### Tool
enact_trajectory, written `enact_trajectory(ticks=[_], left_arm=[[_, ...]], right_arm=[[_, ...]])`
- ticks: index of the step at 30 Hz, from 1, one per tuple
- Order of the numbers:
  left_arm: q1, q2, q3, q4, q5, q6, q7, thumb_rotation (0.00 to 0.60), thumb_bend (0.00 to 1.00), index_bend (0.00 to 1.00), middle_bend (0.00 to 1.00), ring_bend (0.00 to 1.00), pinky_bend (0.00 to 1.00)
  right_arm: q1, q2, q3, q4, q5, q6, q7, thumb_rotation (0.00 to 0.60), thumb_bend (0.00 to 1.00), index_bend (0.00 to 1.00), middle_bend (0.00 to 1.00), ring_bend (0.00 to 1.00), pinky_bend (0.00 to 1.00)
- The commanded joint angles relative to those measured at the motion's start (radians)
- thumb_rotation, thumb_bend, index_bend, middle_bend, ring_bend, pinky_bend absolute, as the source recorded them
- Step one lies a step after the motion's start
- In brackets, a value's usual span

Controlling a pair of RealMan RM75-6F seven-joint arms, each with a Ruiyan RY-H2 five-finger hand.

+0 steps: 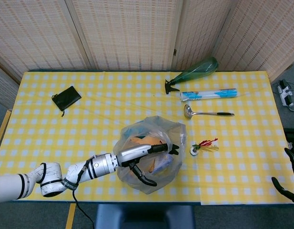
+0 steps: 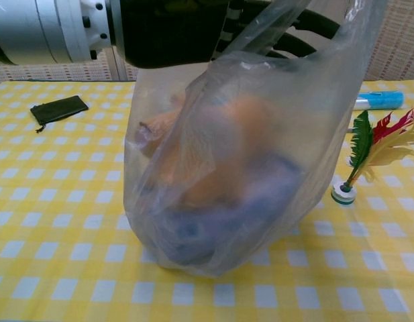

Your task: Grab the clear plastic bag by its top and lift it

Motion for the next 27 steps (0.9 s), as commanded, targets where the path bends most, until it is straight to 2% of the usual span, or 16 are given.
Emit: enact_trajectory(ticks=[1, 3, 7, 9, 18, 27], left_arm=[[-0.026, -0.002, 0.008, 0.019, 0.007, 0.007, -0.092, 0.375, 0.1, 0.05, 0.19, 0.18, 0.14], [-0.044, -0.001, 0.012, 0.028, 0.026, 0.017, -0.141, 0.372, 0.1, 0.05, 0.21, 0.19, 0.15], [-0.077, -0.006, 0.02, 0.041, 0.046, 0.031, -0.238, 0.261, 0.1, 0.05, 0.27, 0.2, 0.11], [-0.093, -0.012, 0.028, 0.055, 0.058, 0.036, -0.292, 0.242, 0.1, 0.05, 0.27, 0.2, 0.11], [-0.162, -0.08, 0.069, 0.165, 0.089, 0.056, -0.449, 0.227, 0.1, 0.04, 0.28, 0.2, 0.11], [-0.21, -0.118, 0.1, 0.264, 0.124, 0.157, -0.651, 0.227, 0.1, 0.05, 0.28, 0.21, 0.15]], right_arm=[[0.003, 0.001, 0.003, -0.003, 0.006, -0.008, -0.002, 0.6, 0.31, 0.0, 0.0, 0.0, 0.0], [0.003, 0.002, 0.007, -0.005, 0.015, -0.01, 0.0, 0.6, 0.31, 0.0, 0.0, 0.0, 0.0], [0.0, 0.004, 0.014, -0.005, 0.026, -0.008, 0.01, 0.6, 0.31, 0.0, 0.0, 0.0, 0.0], [0.0, 0.005, 0.015, -0.004, 0.027, -0.008, 0.015, 0.6, 0.31, 0.0, 0.0, 0.0, 0.0], [0.005, 0.009, 0.026, 0.009, 0.042, -0.021, 0.041, 0.6, 0.31, 0.0, 0.0, 0.0, 0.0], [0.0, 0.011, 0.034, 0.019, 0.068, -0.032, 0.059, 0.6, 0.31, 0.0, 0.0, 0.0, 0.0]])
